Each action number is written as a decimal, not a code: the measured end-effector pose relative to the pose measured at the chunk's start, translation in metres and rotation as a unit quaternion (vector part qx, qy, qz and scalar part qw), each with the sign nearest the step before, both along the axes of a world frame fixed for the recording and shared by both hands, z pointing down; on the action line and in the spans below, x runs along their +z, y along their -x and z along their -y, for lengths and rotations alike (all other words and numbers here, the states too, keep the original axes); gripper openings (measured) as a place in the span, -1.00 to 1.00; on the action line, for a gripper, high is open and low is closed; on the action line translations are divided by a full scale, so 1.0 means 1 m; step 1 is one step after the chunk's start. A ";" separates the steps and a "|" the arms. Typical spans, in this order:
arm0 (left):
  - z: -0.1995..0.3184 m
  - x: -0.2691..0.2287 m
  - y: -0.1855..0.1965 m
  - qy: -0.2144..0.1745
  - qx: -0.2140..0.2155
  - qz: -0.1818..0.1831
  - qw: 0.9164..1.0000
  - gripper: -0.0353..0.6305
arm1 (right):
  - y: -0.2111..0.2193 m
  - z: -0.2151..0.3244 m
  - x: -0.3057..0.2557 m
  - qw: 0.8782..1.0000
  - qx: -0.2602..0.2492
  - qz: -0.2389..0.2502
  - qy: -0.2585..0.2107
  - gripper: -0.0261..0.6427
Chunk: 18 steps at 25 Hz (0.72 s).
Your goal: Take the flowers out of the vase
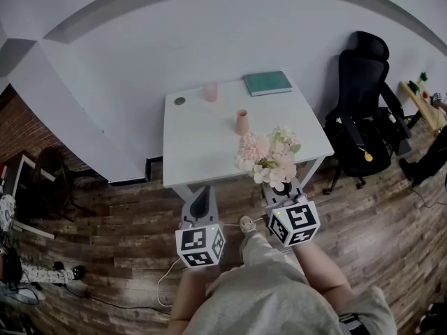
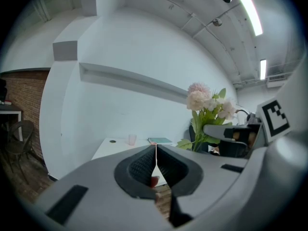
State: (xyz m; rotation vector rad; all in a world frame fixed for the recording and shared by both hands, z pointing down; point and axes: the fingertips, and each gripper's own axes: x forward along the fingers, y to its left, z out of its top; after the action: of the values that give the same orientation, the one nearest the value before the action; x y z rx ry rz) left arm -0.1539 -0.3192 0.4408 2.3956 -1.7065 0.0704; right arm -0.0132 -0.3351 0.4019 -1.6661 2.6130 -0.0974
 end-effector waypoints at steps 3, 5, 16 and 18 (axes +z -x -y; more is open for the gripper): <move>0.002 -0.001 -0.001 0.000 0.002 -0.001 1.000 -0.87 | -0.001 0.001 -0.001 1.000 0.003 -0.001 0.000 -0.85; 0.004 -0.001 -0.002 0.000 0.002 -0.002 1.000 -0.87 | -0.002 0.002 -0.001 1.000 0.003 0.000 0.000 -0.85; 0.008 -0.001 -0.003 0.000 0.007 -0.005 1.000 -0.87 | -0.002 0.004 -0.001 1.000 0.005 0.002 -0.001 -0.85; 0.009 -0.001 -0.004 0.000 0.007 -0.005 1.000 -0.87 | -0.002 0.004 -0.001 1.000 0.003 0.002 -0.002 -0.85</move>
State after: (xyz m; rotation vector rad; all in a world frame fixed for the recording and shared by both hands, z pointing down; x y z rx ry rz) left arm -0.1503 -0.3281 0.4402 2.4038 -1.6859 0.0591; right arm -0.0108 -0.3396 0.4007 -1.6723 2.6034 -0.0947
